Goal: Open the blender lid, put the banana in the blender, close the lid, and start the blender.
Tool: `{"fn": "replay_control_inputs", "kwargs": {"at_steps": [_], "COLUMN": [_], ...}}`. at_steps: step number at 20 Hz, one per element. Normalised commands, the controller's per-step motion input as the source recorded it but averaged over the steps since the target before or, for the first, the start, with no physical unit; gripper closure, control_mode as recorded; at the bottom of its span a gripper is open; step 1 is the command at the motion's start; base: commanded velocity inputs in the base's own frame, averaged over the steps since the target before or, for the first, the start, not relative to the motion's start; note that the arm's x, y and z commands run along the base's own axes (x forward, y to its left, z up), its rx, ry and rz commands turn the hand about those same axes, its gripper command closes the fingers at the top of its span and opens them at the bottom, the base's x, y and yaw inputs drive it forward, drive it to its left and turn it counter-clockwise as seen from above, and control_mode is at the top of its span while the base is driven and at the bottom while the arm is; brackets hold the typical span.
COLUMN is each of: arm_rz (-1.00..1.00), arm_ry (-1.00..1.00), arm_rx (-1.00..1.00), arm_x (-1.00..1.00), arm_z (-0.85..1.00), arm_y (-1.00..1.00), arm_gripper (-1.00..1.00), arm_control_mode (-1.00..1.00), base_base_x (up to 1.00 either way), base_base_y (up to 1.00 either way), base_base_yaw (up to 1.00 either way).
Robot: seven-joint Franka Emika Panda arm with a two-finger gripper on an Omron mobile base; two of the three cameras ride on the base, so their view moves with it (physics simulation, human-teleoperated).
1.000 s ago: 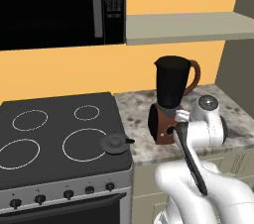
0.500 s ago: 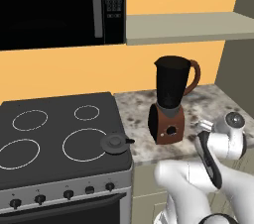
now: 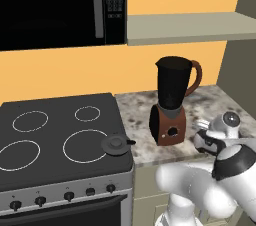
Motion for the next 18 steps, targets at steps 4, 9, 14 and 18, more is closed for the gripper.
{"fn": "replay_control_inputs", "kwargs": {"at_steps": [4,9,14,18], "arm_rz": [0.14,0.09,0.00,0.01], "arm_ry": [0.16,0.07,0.04,0.16], "arm_rx": [0.00,0.01,0.00,0.00], "arm_x": [0.42,0.05,0.00,0.04], "arm_z": [-0.02,-0.04,0.14,0.06], "arm_y": [0.00,-0.21,-0.27,-0.16], "arm_gripper": [-1.00,-1.00,-1.00,-1.00], "arm_control_mode": [-1.00,-1.00,-1.00,-1.00], "base_base_x": [0.00,0.00,0.00,0.00], "base_base_y": [0.00,0.00,0.00,0.00], "base_base_yaw": [0.00,0.00,0.00,0.00]}}
